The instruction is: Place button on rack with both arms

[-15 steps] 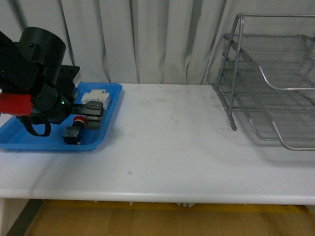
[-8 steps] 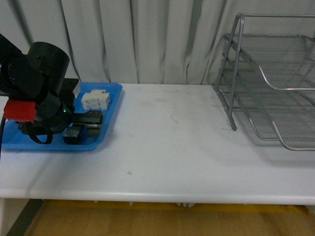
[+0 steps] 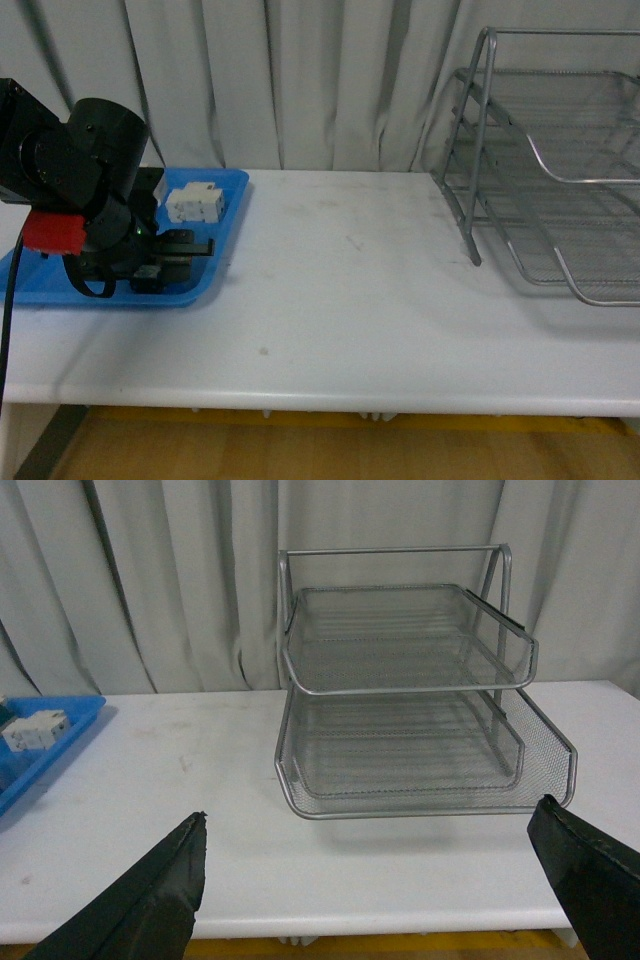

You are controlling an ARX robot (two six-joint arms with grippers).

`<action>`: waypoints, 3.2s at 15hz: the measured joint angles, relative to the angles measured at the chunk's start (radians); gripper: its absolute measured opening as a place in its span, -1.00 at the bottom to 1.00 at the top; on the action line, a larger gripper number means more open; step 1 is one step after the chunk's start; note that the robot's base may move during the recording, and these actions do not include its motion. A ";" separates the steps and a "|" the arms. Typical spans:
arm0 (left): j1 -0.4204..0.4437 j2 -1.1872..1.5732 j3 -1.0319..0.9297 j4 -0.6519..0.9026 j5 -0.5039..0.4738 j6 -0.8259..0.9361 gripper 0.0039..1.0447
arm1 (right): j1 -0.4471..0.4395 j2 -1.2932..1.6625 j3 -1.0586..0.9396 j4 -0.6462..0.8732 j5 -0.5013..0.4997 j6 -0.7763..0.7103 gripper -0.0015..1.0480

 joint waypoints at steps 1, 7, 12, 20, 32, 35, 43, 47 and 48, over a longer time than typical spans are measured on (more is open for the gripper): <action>0.000 0.000 0.000 0.008 0.001 -0.003 -0.24 | 0.000 0.000 0.000 0.000 0.000 0.000 0.87; 0.050 -0.319 -0.185 0.153 0.071 0.040 -0.31 | 0.000 0.000 0.000 0.000 0.000 0.000 0.87; 0.076 -0.739 -0.600 0.307 0.093 0.098 -0.31 | 0.000 0.000 0.000 0.000 0.000 0.000 0.87; 0.124 -1.021 -0.972 0.403 0.127 0.097 -0.31 | 0.000 0.000 0.000 0.000 0.000 0.000 0.87; 0.107 -0.986 -0.990 0.428 0.134 0.082 -0.31 | 0.000 0.000 0.000 0.000 0.000 0.000 0.87; 0.107 -0.986 -0.990 0.429 0.137 0.082 -0.31 | 0.000 0.000 0.000 0.002 0.000 0.000 0.87; -0.074 -0.923 -0.855 0.373 0.104 0.081 -0.31 | 0.000 0.000 0.000 -0.001 0.004 0.000 0.87; -0.334 -0.737 -0.611 0.328 0.101 0.097 -0.31 | 0.000 0.000 0.000 -0.001 0.004 0.000 0.87; -0.383 -0.692 -0.568 0.318 0.111 0.107 -0.31 | 0.000 0.000 0.000 -0.001 0.004 0.000 0.87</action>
